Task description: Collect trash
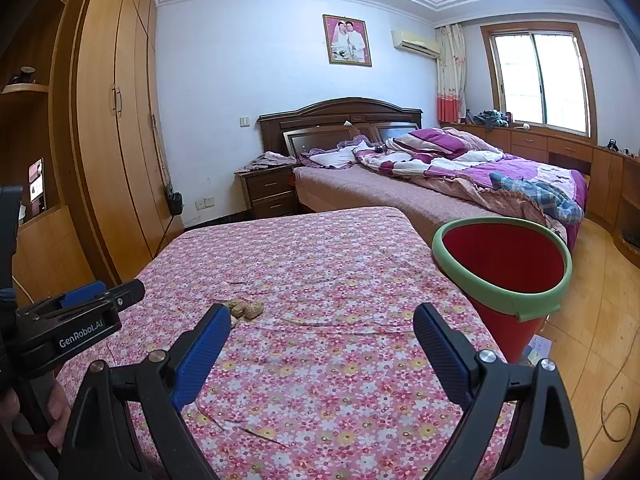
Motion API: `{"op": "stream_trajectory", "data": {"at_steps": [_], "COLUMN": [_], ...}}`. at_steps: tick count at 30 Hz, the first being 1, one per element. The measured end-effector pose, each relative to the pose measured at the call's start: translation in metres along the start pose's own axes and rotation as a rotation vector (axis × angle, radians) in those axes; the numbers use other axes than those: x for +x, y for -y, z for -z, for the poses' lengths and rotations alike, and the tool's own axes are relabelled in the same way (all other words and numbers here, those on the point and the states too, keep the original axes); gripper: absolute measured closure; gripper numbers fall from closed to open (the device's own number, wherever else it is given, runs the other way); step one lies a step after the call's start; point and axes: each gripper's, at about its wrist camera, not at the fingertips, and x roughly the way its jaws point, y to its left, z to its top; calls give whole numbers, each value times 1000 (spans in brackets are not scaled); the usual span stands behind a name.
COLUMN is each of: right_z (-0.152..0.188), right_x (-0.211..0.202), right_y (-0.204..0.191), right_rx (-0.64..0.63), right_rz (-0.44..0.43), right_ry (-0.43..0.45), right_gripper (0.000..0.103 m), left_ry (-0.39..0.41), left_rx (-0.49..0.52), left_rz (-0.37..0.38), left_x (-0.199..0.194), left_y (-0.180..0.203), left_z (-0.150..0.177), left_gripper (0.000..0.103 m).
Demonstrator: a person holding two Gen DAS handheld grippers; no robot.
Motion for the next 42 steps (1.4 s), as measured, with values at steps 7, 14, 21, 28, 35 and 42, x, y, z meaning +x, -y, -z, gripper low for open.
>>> {"op": "stream_trajectory", "data": {"at_steps": [7, 14, 21, 28, 35, 42], "right_z": [0, -1, -1, -1, 3, 3], "right_x": [0, 0, 0, 0, 0, 0], "right_y": [1, 1, 1, 2, 3, 3], "right_rx": [0, 1, 2, 3, 12, 13], "right_rz": [0, 0, -1, 0, 2, 2], "right_ry": [0, 0, 0, -1, -5, -4], "right_gripper": [8, 8, 8, 8, 8, 8], "left_ry": [-1, 1, 2, 2, 2, 2], "left_rx": [-2, -3, -3, -4, -4, -4], "left_rz": [-2, -4, -4, -4, -4, -4], "left_x": [0, 0, 0, -1, 0, 0], "left_y": [0, 0, 0, -1, -1, -1], "left_z": [0, 1, 0, 1, 0, 0], "left_gripper": [43, 43, 43, 43, 43, 43]}}
